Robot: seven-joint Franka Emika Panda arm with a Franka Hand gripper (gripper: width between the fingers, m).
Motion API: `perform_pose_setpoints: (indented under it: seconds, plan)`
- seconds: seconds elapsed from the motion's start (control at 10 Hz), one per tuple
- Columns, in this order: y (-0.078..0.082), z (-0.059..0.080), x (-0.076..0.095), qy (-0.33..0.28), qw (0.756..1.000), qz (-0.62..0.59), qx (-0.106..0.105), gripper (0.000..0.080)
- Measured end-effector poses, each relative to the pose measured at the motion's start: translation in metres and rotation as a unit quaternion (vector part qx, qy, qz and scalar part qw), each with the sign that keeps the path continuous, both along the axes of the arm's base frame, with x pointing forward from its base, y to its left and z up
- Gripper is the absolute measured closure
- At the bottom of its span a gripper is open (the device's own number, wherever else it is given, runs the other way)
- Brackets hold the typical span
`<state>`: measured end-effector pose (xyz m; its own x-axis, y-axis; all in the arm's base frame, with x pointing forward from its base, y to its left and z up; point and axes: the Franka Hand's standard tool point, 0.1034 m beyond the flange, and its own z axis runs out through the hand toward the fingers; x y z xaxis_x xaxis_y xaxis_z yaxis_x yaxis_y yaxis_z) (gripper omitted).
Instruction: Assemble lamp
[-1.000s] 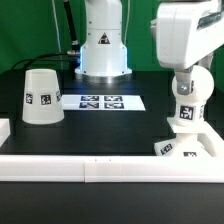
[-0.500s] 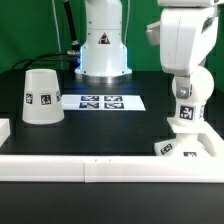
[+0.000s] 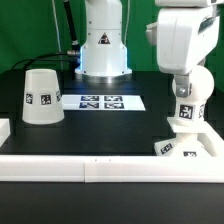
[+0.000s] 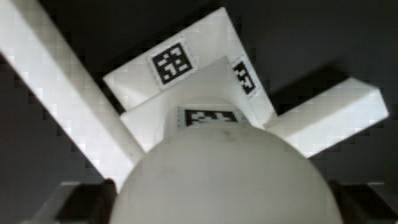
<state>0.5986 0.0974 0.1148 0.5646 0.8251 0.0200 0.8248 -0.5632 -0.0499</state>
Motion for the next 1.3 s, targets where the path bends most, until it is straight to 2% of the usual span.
perform_pose_setpoints:
  seconds: [0.3, 0.6, 0.8, 1.2, 1.3]
  plan:
    - [-0.0014, 0.0, 0.0002, 0.006, 0.993, -0.114, 0.001, 0.0223]
    - [-0.0012, 0.0001, 0.0001, 0.016, 0.968, -0.249, 0.004, 0.0222]
    - [-0.0008, 0.0002, 0.0002, 0.018, 0.956, -0.293, 0.003, 0.022]
    - [0.001, 0.0004, 0.0003, 0.025, 0.906, -0.423, -0.001, 0.022]
    - [0.0016, 0.0002, 0.0015, 0.024, 0.89, -0.455, 0.005, 0.022]
